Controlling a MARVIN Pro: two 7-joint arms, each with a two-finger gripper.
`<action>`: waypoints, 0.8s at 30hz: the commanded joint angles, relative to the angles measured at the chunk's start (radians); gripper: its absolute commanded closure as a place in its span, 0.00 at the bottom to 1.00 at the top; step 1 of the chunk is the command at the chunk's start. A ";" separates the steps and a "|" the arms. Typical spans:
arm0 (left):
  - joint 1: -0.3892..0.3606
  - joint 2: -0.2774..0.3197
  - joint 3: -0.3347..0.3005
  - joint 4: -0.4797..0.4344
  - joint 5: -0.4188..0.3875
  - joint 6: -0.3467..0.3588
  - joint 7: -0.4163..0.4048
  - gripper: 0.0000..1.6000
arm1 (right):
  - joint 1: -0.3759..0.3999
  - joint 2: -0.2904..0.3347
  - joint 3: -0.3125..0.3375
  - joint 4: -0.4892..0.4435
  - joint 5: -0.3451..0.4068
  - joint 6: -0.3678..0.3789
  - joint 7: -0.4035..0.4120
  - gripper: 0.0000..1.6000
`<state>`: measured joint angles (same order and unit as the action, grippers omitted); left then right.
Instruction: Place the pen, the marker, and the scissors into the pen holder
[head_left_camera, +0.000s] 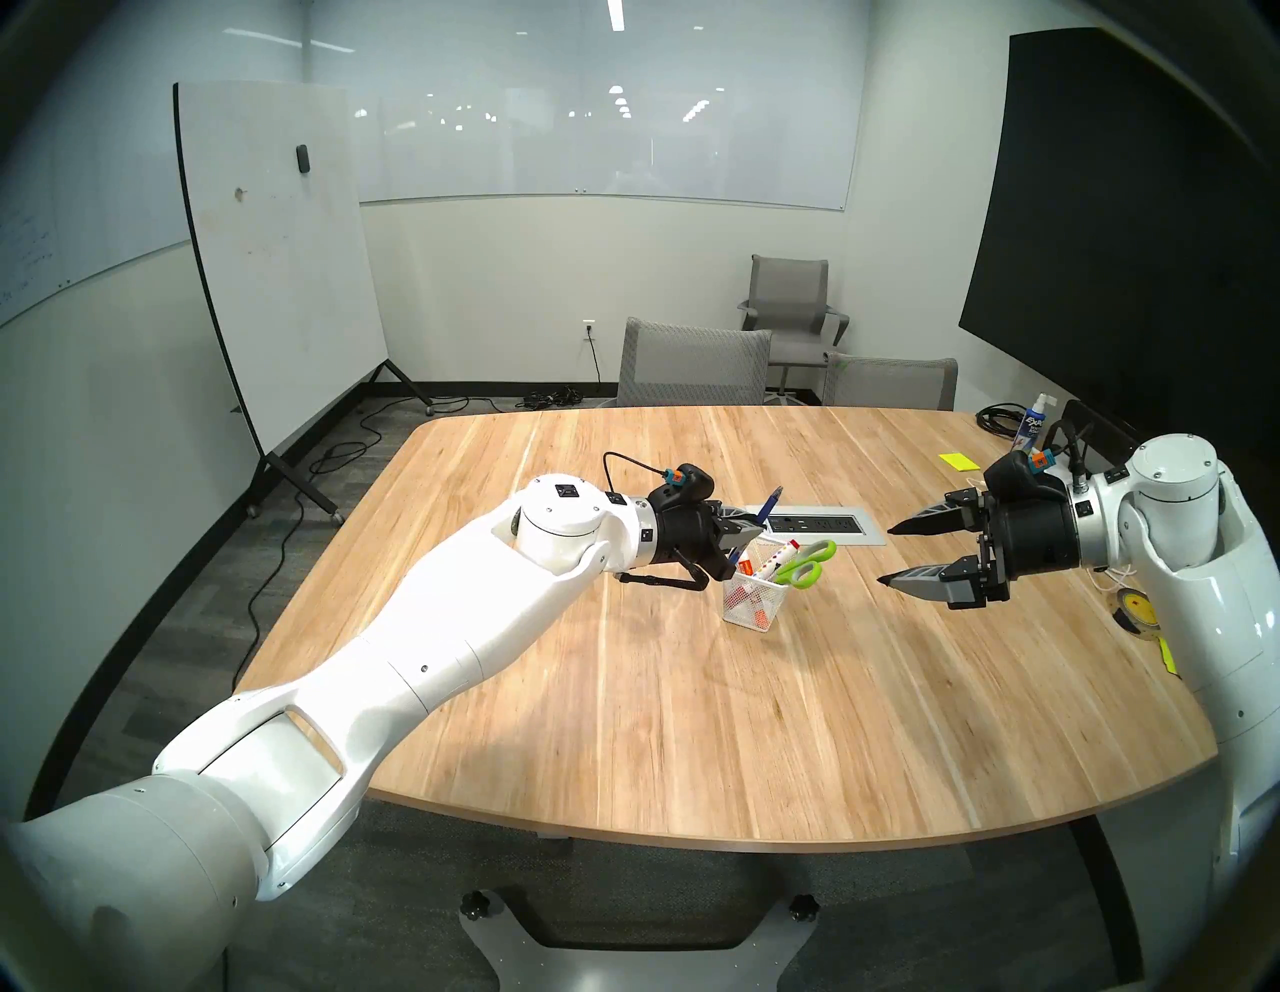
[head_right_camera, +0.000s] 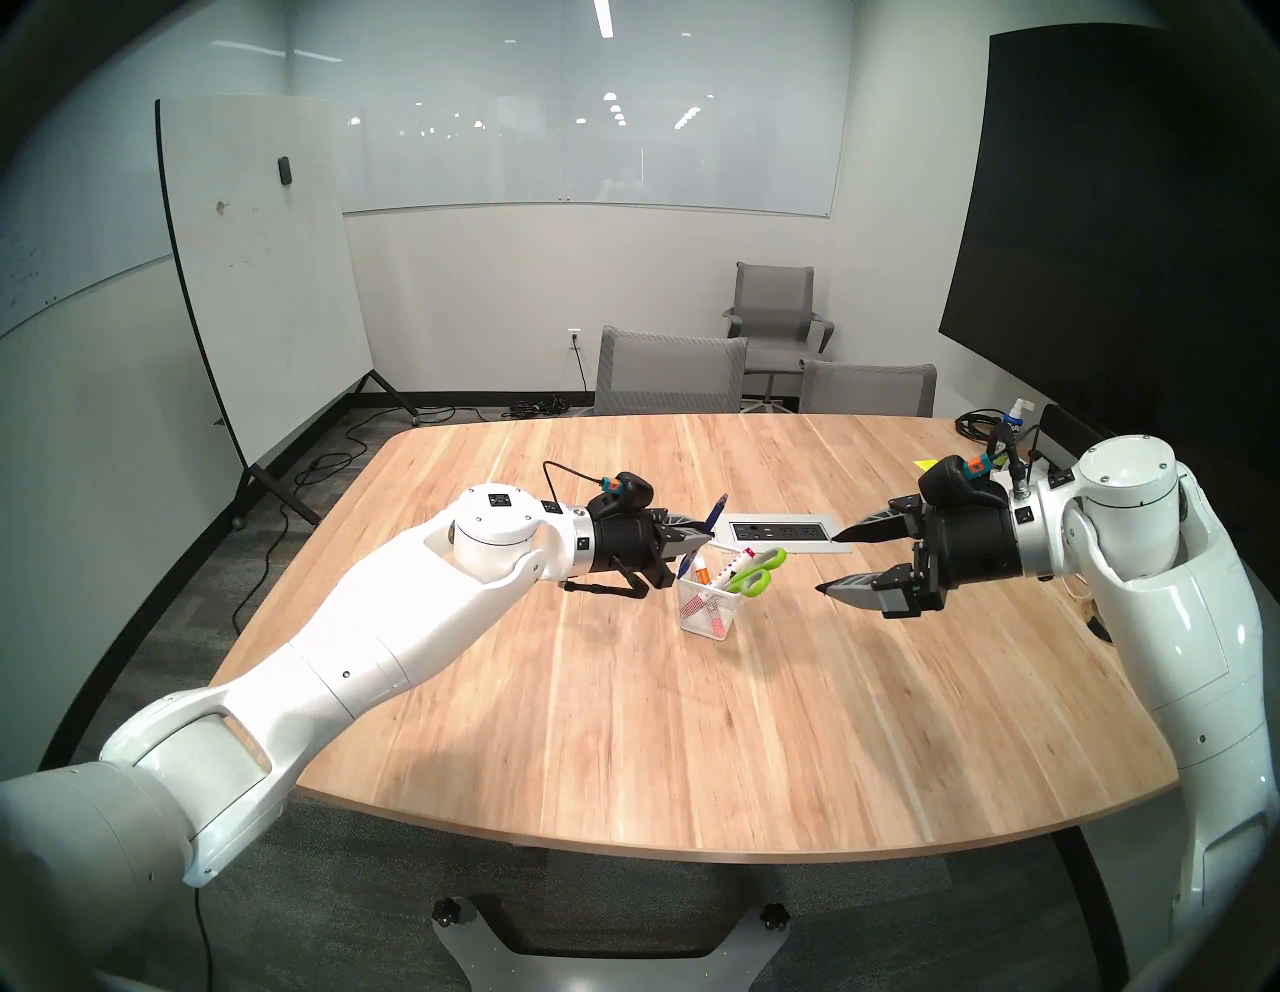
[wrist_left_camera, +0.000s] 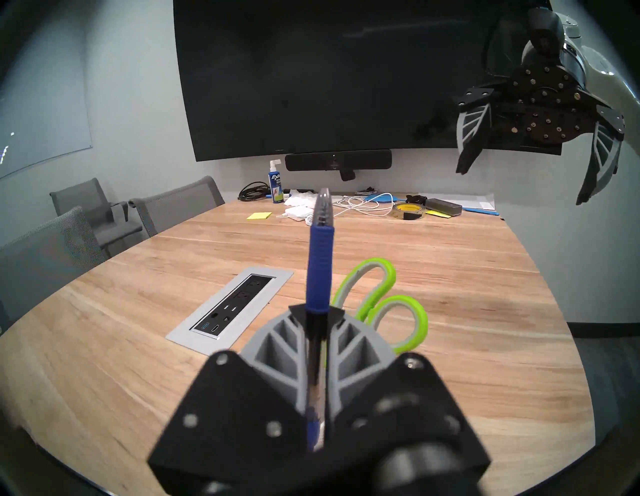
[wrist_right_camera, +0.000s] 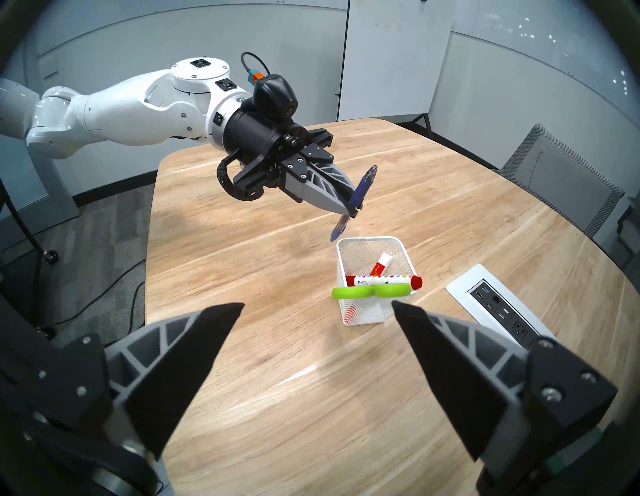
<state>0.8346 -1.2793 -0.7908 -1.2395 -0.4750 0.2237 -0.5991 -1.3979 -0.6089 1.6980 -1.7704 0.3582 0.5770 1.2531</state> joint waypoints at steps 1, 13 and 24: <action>-0.056 -0.049 -0.010 0.013 -0.009 -0.019 -0.014 1.00 | 0.013 0.005 0.006 -0.004 0.009 0.001 0.010 0.00; -0.094 -0.095 -0.008 0.101 -0.013 -0.034 -0.042 1.00 | 0.013 0.005 0.005 -0.003 0.010 0.001 0.011 0.00; -0.141 -0.151 0.001 0.289 -0.011 -0.091 -0.095 1.00 | 0.014 0.006 0.005 -0.003 0.010 0.000 0.011 0.00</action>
<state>0.7511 -1.3734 -0.7862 -1.0250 -0.4820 0.1778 -0.6690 -1.3975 -0.6072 1.6973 -1.7704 0.3598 0.5754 1.2547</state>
